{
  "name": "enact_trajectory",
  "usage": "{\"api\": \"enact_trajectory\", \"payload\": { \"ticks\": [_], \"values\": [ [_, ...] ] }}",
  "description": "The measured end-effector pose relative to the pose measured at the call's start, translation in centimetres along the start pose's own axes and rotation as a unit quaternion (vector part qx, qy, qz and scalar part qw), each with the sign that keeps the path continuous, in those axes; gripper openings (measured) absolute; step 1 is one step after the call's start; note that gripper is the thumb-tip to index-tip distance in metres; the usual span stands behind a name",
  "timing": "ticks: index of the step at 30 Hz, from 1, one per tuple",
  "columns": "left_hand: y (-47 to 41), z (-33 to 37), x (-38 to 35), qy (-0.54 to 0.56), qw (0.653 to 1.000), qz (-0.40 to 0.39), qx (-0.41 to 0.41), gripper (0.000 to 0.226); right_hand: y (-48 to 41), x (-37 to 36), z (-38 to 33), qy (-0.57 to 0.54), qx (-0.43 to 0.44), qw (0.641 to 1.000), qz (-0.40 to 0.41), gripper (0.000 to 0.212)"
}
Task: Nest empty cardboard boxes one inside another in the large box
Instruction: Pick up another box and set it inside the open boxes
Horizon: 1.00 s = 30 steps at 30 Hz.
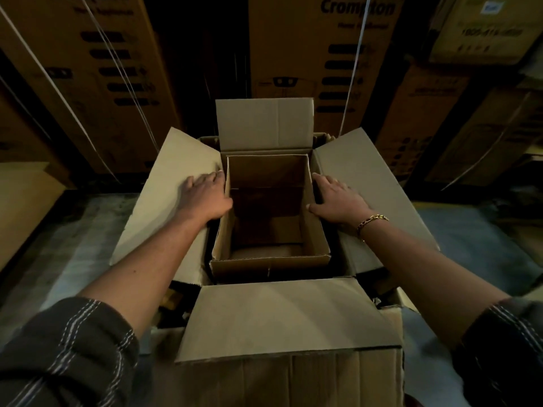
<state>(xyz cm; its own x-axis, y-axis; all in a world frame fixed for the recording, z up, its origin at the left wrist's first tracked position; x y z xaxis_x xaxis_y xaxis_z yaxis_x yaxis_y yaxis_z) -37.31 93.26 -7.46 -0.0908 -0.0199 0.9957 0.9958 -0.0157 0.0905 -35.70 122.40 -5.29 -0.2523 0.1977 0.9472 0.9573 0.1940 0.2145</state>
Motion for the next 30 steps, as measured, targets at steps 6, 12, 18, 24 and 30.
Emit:
{"api": "enact_trajectory", "payload": {
  "ticks": [6,12,18,24,30],
  "values": [
    [0.6,0.2,0.5,-0.014,1.000,0.013,0.008,0.081,0.4,-0.1,0.5,-0.013,0.010,1.000,0.002,0.083],
    [1.8,0.2,1.2,-0.005,1.000,0.026,0.004,0.081,1.0,0.4,0.4,-0.027,0.017,0.999,0.016,0.081],
    [4.3,0.0,3.7,0.038,0.996,0.077,-0.029,0.076,1.6,1.5,-1.0,-0.034,0.038,0.998,0.029,0.079],
    [7.7,-1.6,8.0,0.086,0.986,0.143,-0.032,0.075,2.0,3.6,-5.1,-0.026,0.087,0.993,0.078,0.078],
    [11.3,-7.4,12.0,0.147,0.968,0.201,0.005,0.074,1.8,5.8,-11.9,-0.070,0.152,0.981,0.097,0.077]
  ]
}}
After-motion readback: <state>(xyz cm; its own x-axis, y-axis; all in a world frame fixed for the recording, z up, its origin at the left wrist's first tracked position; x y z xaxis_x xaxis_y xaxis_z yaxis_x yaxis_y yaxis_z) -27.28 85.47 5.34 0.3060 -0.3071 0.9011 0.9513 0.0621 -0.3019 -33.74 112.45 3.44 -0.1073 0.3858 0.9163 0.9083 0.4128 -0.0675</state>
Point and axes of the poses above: each hand's wrist, its own y-axis away from the middle knuckle, its own x-axis out of the back of the hand, z = x × y, the point moved 2 cm from there along -y, towards the middle knuckle, and after that the axes turned 5 degrees about -z, right-handed, at the moved point
